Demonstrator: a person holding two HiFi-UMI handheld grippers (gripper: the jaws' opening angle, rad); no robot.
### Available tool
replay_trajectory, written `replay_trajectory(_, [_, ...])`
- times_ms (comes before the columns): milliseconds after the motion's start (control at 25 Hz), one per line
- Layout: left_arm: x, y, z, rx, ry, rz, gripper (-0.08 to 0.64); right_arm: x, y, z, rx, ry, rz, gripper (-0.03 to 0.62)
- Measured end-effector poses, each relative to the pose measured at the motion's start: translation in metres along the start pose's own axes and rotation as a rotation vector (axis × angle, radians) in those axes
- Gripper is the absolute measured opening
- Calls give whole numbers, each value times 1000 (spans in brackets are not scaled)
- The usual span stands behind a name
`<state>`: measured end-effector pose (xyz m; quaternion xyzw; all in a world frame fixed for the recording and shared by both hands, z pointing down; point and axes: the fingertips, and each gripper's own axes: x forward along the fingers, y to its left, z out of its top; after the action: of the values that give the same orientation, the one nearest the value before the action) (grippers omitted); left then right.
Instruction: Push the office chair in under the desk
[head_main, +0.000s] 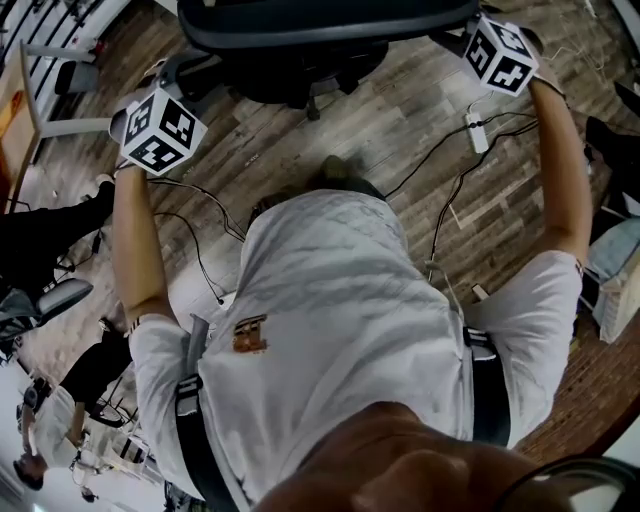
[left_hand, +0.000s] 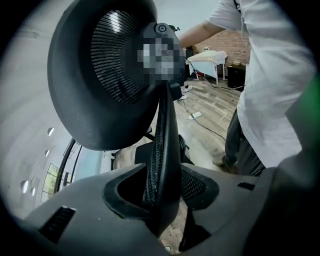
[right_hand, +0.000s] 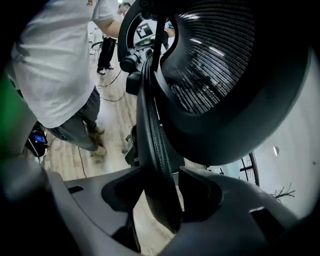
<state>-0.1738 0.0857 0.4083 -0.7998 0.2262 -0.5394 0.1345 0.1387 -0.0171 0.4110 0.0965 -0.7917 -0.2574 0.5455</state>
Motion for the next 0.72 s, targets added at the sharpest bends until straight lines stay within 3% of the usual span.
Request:
replay_trajectory(120, [3, -5, 1, 16, -6, -27, 133, 6, 3, -1, -58, -6, 45, 187])
replay_trajectory(280, [7, -1, 4, 44, -39, -19, 120, 7, 6, -4, -138, -11, 64, 129])
replay_trajectory(720, [19, 13, 7, 20, -69, 3, 110, 19, -11, -14, -186, -20, 30, 114])
